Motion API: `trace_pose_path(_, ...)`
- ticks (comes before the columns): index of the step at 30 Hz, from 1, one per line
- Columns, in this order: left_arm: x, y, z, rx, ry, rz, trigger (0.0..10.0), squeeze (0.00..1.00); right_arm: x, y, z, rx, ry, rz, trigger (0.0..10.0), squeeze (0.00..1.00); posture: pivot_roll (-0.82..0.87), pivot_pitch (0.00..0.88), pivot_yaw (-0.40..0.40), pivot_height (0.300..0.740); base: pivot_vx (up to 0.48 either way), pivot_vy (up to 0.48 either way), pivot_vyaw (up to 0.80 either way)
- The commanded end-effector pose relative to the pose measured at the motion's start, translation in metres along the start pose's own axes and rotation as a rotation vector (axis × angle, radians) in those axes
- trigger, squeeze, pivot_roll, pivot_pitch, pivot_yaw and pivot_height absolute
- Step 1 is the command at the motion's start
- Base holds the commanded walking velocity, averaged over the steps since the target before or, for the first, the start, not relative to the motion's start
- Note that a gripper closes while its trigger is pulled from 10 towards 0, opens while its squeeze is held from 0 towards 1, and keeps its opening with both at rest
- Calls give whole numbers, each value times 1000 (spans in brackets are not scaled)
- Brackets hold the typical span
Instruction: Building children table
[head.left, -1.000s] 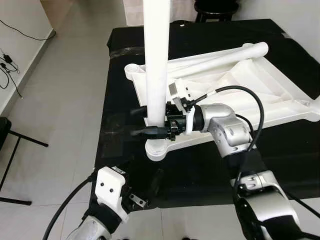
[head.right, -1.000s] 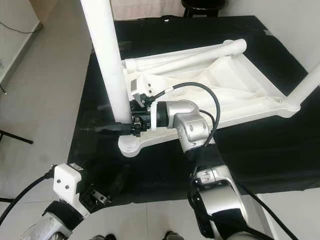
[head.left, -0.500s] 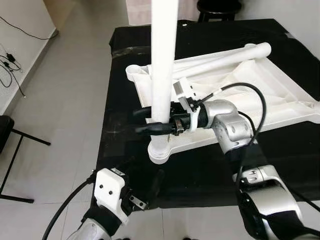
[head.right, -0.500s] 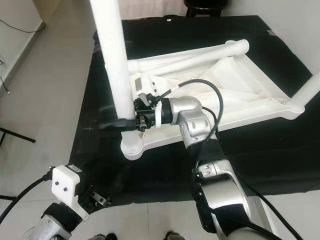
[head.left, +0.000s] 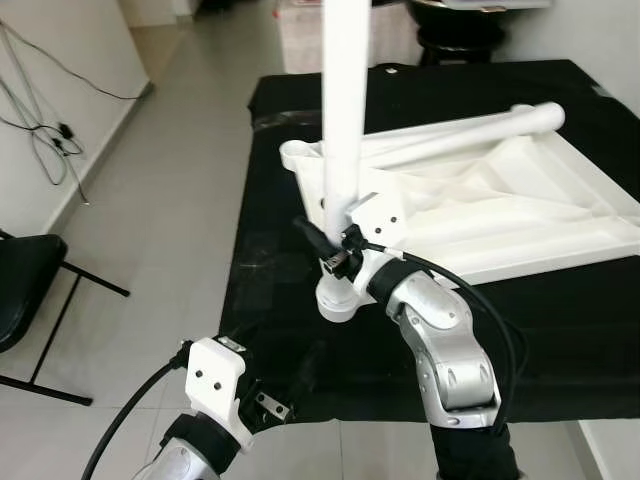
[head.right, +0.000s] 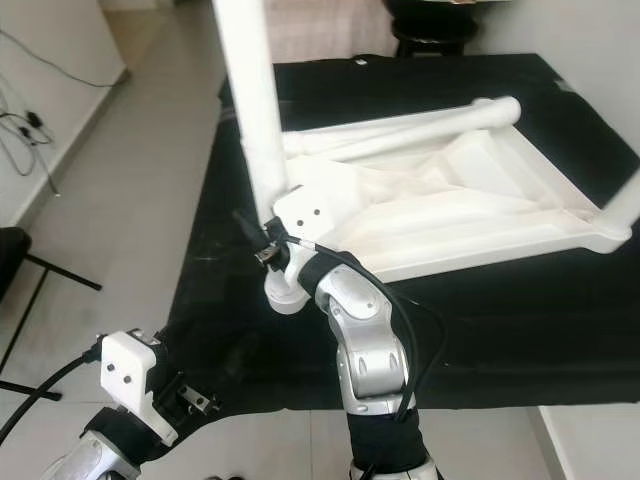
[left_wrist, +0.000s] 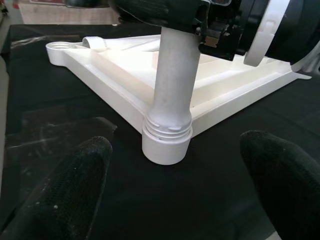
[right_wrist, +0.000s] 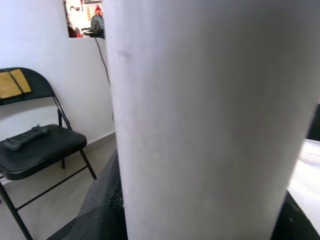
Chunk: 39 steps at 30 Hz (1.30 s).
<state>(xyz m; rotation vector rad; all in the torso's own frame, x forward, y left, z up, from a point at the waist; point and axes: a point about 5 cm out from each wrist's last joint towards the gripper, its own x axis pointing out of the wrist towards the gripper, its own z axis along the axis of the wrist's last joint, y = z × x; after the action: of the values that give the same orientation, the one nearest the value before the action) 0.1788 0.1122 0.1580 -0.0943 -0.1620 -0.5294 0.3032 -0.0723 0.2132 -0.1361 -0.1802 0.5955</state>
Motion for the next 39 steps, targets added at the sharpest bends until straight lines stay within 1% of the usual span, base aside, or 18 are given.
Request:
trace_pose_path(1, -2, 3, -5, 7, 28, -3, 10000, 0, -7, 0, -41, 44, 187, -21, 0, 0, -7, 207, 27, 740, 0, 0, 0)
trace_pose_path(4, -1, 5, -6, 16, 24, 11, 10000, 0, 5, 1, -39, 48, 172, 35, 0, 0, -7, 195, 22, 740, 0, 0, 0)
trace_pose_path(5, -1, 5, -6, 17, 23, 15, 10000, 0, 7, 2, -37, 50, 170, 69, 10000, 0, -9, 190, 23, 740, 0, 0, 0)
trace_pose_path(8, 0, 5, -6, 17, 22, 17, 10000, 0, 9, 5, -34, 61, 168, 99, 10000, 0, -9, 190, 23, 740, 0, 0, 0)
trace_pose_path(9, 0, 5, -6, 17, 22, 16, 10000, 0, 11, 5, -29, 95, 138, 145, 10000, 1000, -7, 187, 23, 740, 0, 0, 0)
trace_pose_path(10, 0, 4, -6, 16, 22, 14, 10000, 0, 15, 4, -22, 122, 95, 225, 10000, 1000, -6, 189, 22, 740, 0, 0, 0)
trace_pose_path(11, 0, 4, -6, 16, 22, 14, 10000, 0, 15, 4, -22, 122, 95, 225, 10000, 1000, -6, 189, 22, 740, 0, 0, 0)
trace_pose_path(12, 0, 4, -6, 15, 22, 12, 10000, 0, 17, 3, -18, 136, 65, 273, 10000, 1000, -6, 189, 22, 740, 0, 0, 0)
trace_pose_path(13, 0, 3, -6, 14, 21, 9, 10000, 0, 21, -1, -10, 161, 35, 369, 10000, 0, 5, 191, 22, 740, 0, 0, 0)
trace_pose_path(14, 0, 3, -6, 14, 21, 9, 10000, 0, 21, -1, -10, 161, 35, 369, 10000, 0, 5, 191, 22, 740, 0, 0, 0)
trace_pose_path(16, 0, 3, -5, 13, 21, 6, 10000, 0, 26, -10, 5, 142, -10, 490, 10000, 0, 14, 195, 25, 740, 0, 0, 0)
trace_pose_path(18, -1, 2, -4, 12, 20, 6, 10000, 0, 26, -15, 16, 108, -52, 640, 10000, 0, 22, 200, 25, 740, 0, 0, 0)
trace_pose_path(23, -3, -1, -4, 11, 23, 6, 10000, 0, 28, -31, 20, 64, -20, 841, 10000, 0, 53, 208, 18, 740, 0, 0, 0)
trace_pose_path(30, -6, -3, -3, 13, 27, 7, 10000, 0, 35, -41, 21, 44, 4, 889, 10000, 0, 75, 219, 11, 740, 0, 0, 0)
trace_pose_path(32, -7, -5, -3, 15, 32, 10, 10000, 0, 40, -46, 26, 52, 2, 947, 10000, 0, 86, 224, 11, 740, 0, 0, 0)
trace_pose_path(33, -7, -5, -3, 15, 32, 10, 10000, 0, 40, -46, 26, 52, 2, 947, 10000, 0, 86, 224, 11, 740, 0, 0, 0)
trace_pose_path(36, -8, -5, -3, 15, 36, 11, 10000, 0, 39, -51, 27, 66, 21, 1030, 10000, 0, 90, 224, 13, 740, 0, 0, 0)
trace_pose_path(39, -8, -5, -3, 15, 37, 11, 10000, 0, 39, -53, 26, 68, 22, 1031, 10000, 0, 90, 224, 13, 740, 0, 0, 0)
